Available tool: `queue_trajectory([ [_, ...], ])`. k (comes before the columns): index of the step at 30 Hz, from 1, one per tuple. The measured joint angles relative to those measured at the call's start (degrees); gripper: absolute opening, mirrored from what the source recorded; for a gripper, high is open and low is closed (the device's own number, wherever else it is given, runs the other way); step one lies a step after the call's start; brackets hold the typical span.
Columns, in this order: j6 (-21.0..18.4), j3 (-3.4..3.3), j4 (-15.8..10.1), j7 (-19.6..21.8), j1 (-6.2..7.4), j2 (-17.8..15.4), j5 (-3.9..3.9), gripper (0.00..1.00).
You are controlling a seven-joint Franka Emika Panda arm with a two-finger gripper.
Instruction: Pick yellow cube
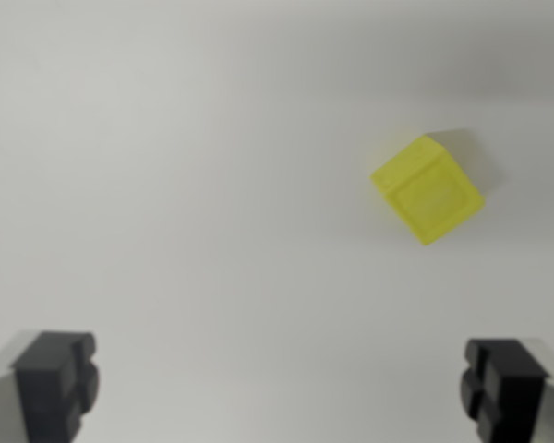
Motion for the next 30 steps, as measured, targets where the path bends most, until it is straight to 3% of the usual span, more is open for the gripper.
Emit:
queue_trajectory([
  [7, 0.32, 0.00, -0.31, -0.62, -0.11, -0.08, 0.00, 1.00],
  [30, 6.66, 0.00, -4.51, -9.38, -1.99, 1.26, -0.17, 1.00],
])
